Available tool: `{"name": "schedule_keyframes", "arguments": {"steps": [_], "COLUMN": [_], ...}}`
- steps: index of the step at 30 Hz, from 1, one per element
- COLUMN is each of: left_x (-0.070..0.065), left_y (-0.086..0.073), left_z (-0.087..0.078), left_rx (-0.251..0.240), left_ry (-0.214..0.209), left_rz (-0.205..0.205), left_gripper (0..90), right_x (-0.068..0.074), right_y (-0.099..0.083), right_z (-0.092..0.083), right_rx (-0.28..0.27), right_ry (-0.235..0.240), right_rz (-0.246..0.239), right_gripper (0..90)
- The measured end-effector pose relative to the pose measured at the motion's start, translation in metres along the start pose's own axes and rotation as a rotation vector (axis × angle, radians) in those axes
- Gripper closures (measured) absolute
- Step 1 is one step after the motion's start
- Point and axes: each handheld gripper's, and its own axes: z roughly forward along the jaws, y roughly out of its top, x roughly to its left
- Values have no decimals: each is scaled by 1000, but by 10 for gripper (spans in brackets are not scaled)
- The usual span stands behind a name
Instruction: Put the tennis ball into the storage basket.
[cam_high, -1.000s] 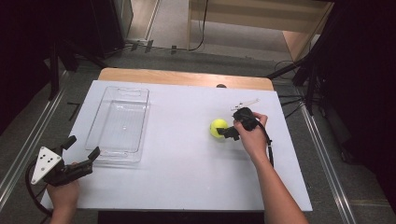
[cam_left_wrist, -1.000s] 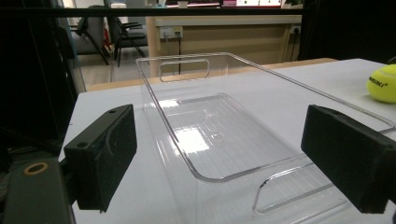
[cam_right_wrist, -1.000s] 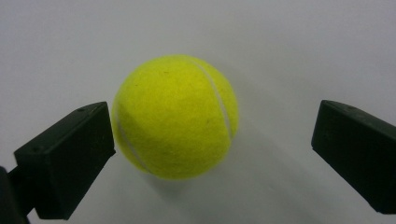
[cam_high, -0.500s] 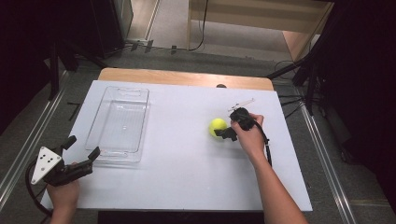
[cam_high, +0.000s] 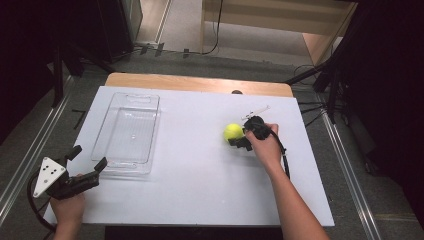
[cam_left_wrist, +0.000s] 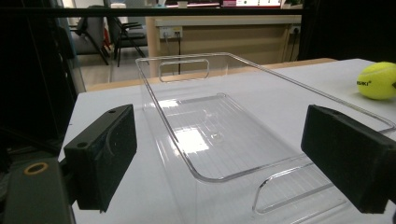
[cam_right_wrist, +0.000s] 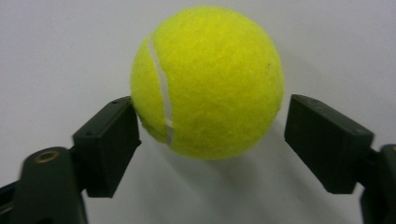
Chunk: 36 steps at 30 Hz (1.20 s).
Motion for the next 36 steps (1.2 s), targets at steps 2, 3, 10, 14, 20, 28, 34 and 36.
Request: {"name": "schedule_keyframes", "arguments": {"steps": [2,3,10,14,20,28,34,36], "left_x": [0,0,0,0,0,0,0,0], "left_y": [0,0,0,0,0,0,0,0], "left_z": [0,0,0,0,0,0,0,0], "left_rx": [0,0,0,0,-1,-2,-3,-3], "left_ry": [0,0,-1,-2,0,2,1,2], "left_rz": [1,0,0,-1,-1,-6,-6,-7], "left_gripper": [110,111,111,110,110,111,110,111], "right_x": [0,0,0,1,2,3,6,6], "right_y": [0,0,2,5,10,13,14,14], "right_z": [1,1,1,4,12,18,22,22], "right_rx": [-4,-7,-24,-22,-17,-13,-17,-18], "right_ry": [4,-1,-9,-2,-3,13,30,28], "right_rz": [-1,-1,-9,-3,-10,-17,-24,-29], "right_gripper": [206,206,178,171,168,168,221,223]}}
